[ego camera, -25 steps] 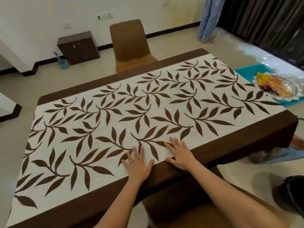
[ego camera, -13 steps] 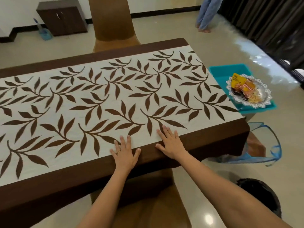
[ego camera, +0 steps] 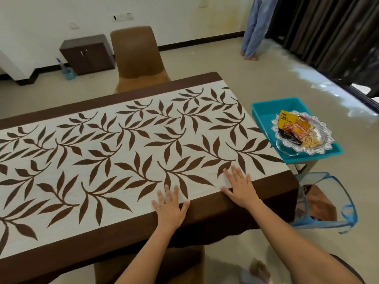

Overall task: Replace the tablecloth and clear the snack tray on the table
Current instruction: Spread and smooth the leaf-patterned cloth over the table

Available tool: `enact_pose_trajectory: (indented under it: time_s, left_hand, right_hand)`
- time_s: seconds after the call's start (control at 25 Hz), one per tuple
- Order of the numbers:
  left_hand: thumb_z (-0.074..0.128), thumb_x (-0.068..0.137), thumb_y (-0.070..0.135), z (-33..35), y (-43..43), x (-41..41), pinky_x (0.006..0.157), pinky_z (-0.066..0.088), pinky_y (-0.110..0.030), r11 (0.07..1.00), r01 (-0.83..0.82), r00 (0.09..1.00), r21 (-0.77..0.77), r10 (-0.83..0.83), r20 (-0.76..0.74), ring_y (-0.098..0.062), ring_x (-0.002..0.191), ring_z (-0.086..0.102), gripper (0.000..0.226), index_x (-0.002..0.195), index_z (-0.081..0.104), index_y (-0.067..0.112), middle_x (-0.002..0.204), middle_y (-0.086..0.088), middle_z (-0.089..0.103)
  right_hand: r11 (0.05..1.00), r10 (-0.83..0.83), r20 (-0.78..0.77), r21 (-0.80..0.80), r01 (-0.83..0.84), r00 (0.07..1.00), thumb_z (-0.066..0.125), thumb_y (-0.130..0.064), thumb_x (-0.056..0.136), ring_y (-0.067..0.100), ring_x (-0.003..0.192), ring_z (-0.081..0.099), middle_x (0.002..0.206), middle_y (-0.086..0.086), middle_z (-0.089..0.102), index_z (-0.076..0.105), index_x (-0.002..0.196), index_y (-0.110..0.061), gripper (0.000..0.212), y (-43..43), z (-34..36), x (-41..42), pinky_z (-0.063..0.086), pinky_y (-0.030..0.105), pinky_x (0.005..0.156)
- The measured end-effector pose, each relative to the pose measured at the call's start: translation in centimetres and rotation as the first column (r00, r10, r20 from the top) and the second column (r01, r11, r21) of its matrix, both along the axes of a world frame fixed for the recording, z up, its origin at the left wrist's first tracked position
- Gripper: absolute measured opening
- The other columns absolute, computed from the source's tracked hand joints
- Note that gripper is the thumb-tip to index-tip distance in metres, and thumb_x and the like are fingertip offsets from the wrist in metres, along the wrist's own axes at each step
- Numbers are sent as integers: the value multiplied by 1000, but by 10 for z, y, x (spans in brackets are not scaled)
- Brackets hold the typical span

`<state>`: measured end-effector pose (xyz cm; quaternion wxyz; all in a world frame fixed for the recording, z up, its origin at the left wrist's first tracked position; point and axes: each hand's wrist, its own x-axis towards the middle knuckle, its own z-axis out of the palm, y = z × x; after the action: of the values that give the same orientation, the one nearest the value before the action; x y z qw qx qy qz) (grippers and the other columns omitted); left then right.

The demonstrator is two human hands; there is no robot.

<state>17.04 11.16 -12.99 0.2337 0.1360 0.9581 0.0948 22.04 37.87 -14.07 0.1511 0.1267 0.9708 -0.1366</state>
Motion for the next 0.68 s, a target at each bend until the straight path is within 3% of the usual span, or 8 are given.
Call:
enact_pose_trajectory:
  time_s: [0.36, 0.68]
  left_hand:
    - [24, 96, 59, 4, 150, -5, 115, -1, -60, 997, -82, 996, 0, 82, 20, -40, 145, -13, 71, 153, -6, 29, 161, -6, -14]
    - [26, 96, 60, 1, 220, -15, 114, -5, -58, 985, -175, 984, 12, 174, 24, -39, 145, -16, 72, 153, -4, 29, 160, -7, -15]
  right_hand:
    - [984, 176, 17, -38, -175, 984, 33, -57, 94, 19, 146, -15, 160, 3, -15, -5, 152, -30, 74, 117, 7, -24, -9, 44, 116]
    - [960, 278, -13, -27, -278, 960, 28, -64, 91, 19, 146, -16, 158, 0, -18, -7, 152, -31, 77, 174, 0, -52, -12, 40, 115]
